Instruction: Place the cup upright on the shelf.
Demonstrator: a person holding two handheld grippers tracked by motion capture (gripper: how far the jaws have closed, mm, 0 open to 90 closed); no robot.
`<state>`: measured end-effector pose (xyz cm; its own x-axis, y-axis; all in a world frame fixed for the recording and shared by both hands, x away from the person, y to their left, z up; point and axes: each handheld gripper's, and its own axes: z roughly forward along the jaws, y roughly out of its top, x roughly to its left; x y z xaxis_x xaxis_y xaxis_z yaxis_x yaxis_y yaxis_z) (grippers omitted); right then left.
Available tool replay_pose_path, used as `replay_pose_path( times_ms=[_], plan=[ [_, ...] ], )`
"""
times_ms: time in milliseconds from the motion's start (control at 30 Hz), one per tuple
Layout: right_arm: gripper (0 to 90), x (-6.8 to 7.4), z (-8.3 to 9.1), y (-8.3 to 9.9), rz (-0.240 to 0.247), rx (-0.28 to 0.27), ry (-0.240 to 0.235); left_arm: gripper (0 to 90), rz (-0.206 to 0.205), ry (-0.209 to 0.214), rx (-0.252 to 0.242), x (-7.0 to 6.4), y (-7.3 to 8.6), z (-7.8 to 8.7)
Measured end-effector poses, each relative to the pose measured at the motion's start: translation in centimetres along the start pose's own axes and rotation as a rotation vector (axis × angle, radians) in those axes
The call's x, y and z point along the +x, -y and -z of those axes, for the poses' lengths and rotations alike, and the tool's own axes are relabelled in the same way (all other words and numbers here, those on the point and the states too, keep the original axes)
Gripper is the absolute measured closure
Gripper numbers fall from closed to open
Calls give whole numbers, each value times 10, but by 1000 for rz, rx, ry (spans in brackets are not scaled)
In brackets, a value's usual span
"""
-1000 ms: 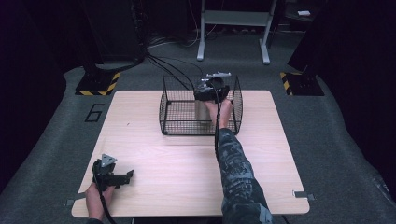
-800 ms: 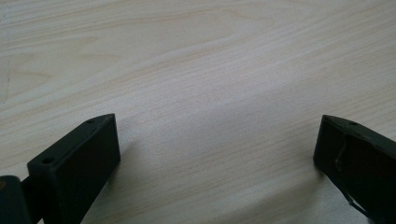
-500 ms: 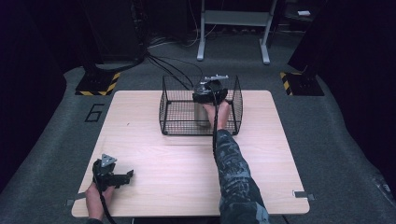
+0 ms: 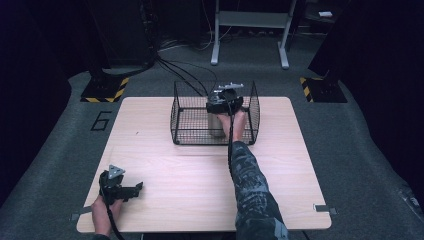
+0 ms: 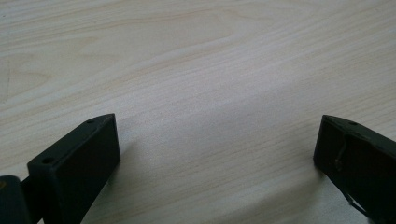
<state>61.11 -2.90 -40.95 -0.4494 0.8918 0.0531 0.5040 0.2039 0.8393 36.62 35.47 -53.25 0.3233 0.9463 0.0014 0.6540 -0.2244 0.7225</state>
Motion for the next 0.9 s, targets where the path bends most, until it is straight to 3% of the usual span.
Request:
replay_pose_path(
  times_ms=[67, 367, 900],
  plan=[
    [35, -1, 3, 4, 33, 1, -14, 4, -5, -3, 0, 0, 0, 0],
    [35, 2, 7, 8, 60, -4, -16, 4, -4, -2, 0, 0, 0, 0],
    [30, 3, 11, 8, 27, -6, 13, 4, -3, -2, 0, 0, 0, 0]
  ],
)
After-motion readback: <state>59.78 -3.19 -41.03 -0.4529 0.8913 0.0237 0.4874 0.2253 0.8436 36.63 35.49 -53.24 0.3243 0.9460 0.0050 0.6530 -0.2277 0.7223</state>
